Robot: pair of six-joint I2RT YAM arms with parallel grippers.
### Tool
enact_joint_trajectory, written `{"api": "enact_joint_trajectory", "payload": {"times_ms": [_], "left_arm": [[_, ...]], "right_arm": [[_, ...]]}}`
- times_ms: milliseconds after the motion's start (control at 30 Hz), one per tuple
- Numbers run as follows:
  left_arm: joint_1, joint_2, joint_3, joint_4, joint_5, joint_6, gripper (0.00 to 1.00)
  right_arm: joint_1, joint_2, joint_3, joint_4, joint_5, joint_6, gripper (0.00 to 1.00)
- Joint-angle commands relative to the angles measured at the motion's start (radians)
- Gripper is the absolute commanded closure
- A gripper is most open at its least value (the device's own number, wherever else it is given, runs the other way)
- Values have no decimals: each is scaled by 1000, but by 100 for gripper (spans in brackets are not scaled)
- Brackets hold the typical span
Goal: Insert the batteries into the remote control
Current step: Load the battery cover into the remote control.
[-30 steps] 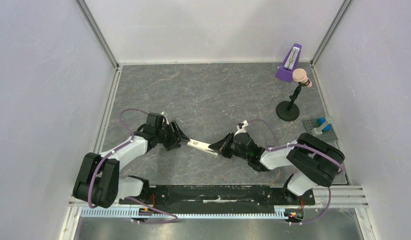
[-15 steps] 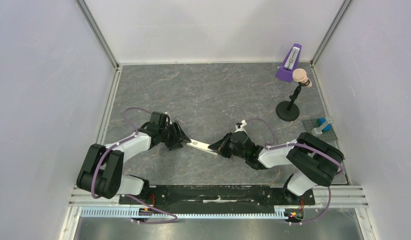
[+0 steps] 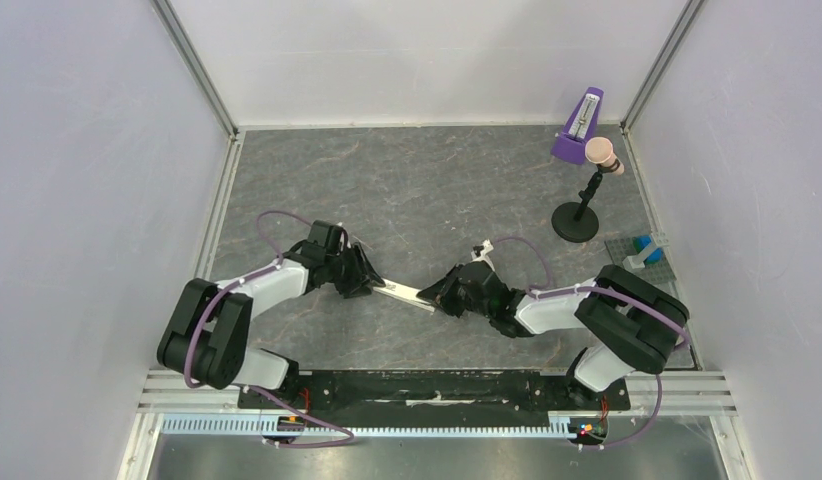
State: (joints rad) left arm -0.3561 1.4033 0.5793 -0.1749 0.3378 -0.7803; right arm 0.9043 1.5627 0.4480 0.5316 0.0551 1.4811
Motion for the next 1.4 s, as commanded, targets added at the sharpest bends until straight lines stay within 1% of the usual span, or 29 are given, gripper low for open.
{"api": "enact_joint_trajectory", "payload": {"times_ms": [0, 300, 467, 633, 700, 967, 1133, 1367], "left_arm": [[-19, 47, 27, -61, -63, 40, 50], [-38, 77, 43, -110, -120, 50, 57], [-40, 91, 51, -138, -142, 60, 58], [-46, 116, 62, -155, -145, 70, 58], [-47, 123, 64, -157, -146, 69, 58], [-49, 123, 70, -173, -164, 72, 60], [-49, 123, 70, -173, -170, 71, 60], [-50, 127, 71, -175, -172, 71, 61]], "right_arm": [[4, 7, -5, -243, 71, -27, 84], [4, -21, 24, -329, 77, -36, 78], [4, -37, 36, -362, 68, -45, 72], [4, -84, 49, -399, 61, -40, 64], [1, -103, 51, -417, 55, -35, 63], [1, -161, 53, -501, 57, -44, 61], [1, -185, 31, -508, 63, -37, 59], [1, -178, 27, -524, 72, -35, 61]]}}
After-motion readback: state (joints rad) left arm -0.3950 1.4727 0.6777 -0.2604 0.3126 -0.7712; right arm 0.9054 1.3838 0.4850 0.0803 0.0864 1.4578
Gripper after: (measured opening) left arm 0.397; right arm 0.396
